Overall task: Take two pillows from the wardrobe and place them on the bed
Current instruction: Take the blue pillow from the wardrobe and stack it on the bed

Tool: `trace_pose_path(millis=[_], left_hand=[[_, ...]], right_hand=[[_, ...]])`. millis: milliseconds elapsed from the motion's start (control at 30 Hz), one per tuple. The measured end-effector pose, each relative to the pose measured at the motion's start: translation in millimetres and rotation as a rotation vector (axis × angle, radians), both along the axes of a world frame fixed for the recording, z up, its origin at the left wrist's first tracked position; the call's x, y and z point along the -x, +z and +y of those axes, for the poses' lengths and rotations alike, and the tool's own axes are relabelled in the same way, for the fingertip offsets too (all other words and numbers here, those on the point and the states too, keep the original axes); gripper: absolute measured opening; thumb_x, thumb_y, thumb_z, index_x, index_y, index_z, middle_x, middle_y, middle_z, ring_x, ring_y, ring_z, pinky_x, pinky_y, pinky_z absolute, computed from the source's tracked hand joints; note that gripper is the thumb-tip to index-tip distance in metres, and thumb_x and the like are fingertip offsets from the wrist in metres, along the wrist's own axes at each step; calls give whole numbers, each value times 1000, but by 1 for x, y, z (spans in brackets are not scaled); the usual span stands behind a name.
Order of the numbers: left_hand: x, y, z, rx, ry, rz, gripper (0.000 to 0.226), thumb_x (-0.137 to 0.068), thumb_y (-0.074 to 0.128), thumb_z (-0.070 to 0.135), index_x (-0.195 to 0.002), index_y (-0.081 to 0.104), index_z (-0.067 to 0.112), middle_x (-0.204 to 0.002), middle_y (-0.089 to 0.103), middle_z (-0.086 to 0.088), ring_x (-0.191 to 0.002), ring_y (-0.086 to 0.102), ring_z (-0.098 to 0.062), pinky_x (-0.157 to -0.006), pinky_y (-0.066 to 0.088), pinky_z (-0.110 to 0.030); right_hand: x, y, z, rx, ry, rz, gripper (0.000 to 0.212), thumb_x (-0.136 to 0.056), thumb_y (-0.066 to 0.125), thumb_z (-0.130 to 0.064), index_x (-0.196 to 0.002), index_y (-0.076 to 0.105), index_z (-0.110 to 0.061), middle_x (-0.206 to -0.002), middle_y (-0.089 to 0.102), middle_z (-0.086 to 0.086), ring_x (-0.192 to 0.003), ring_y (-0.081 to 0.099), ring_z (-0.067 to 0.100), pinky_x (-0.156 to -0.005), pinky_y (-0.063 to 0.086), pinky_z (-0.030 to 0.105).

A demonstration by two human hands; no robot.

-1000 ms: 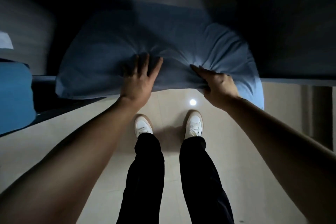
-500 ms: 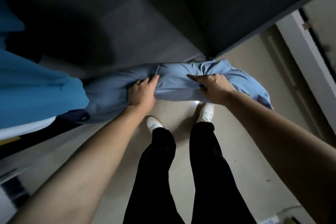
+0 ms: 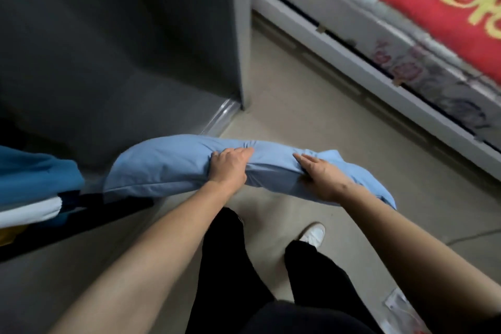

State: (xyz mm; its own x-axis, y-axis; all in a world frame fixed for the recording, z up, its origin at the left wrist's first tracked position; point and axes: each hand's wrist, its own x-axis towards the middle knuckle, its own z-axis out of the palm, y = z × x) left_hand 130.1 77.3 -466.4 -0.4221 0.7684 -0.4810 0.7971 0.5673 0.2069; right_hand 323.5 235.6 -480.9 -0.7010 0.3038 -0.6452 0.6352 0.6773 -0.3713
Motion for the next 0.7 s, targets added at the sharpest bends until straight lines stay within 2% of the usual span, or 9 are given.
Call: trace_pose_path(millis=[100, 233, 333, 433, 533, 633, 700], left_hand=[[-46, 48, 52, -4, -70, 56, 56, -78, 54, 2, -129, 54, 27, -126, 64, -2, -115, 58, -31, -91, 49, -41], [-104, 116, 122, -65, -141, 121, 53, -82, 51, 5, -129, 54, 30, -124, 65, -5, -112, 60, -33, -91, 49, -40], [-134, 163, 165, -136, -196, 163, 56, -81, 52, 7, -131, 53, 32, -127, 64, -3, -114, 60, -32, -92, 49, -40], [-145, 204, 200, -220, -216, 216, 55, -79, 53, 8, -127, 55, 33, -124, 66, -1, -111, 61, -32, -87, 49, -39], [-140, 239, 232, -305, -204, 262, 53, -75, 52, 8, -121, 56, 34, -116, 69, 2, -103, 63, -32, -76, 48, -36], [-124, 262, 266, -382, -188, 292, 56, -73, 53, 11, -122, 55, 38, -112, 71, 2, -100, 65, -33, -75, 49, -37], [-109, 271, 288, -414, -179, 297, 57, -73, 53, 13, -123, 55, 40, -109, 72, 2, -97, 66, -33, -74, 49, -36]], right_hand=[[-48, 41, 31, -32, -80, 2, 75, -87, 59, -29, -152, 23, -17, -154, 35, 11, -137, 39, 34, -110, 35, 44], [-110, 104, 79, -121, -127, 59, 93, -76, 72, -43, -151, 23, -18, -151, 37, 12, -133, 42, 33, -108, 38, 43], [-140, 143, 109, -253, -162, 98, 105, -72, 74, -50, -154, 15, -21, -155, 29, 11, -140, 33, 30, -112, 31, 46], [-150, 172, 144, -349, -162, 179, 91, -82, 65, -46, -154, 14, -22, -155, 32, 7, -136, 38, 31, -108, 35, 47], [-144, 204, 185, -462, -125, 256, 70, -91, 52, -27, -153, 20, -22, -151, 40, 5, -130, 45, 30, -101, 39, 45], [-129, 236, 220, -582, -138, 292, 64, -92, 41, -12, -152, 23, -25, -151, 42, 1, -133, 43, 26, -104, 35, 43], [-114, 251, 244, -632, -134, 301, 60, -94, 38, -12, -151, 25, -27, -151, 42, -1, -133, 42, 25, -106, 33, 41]])
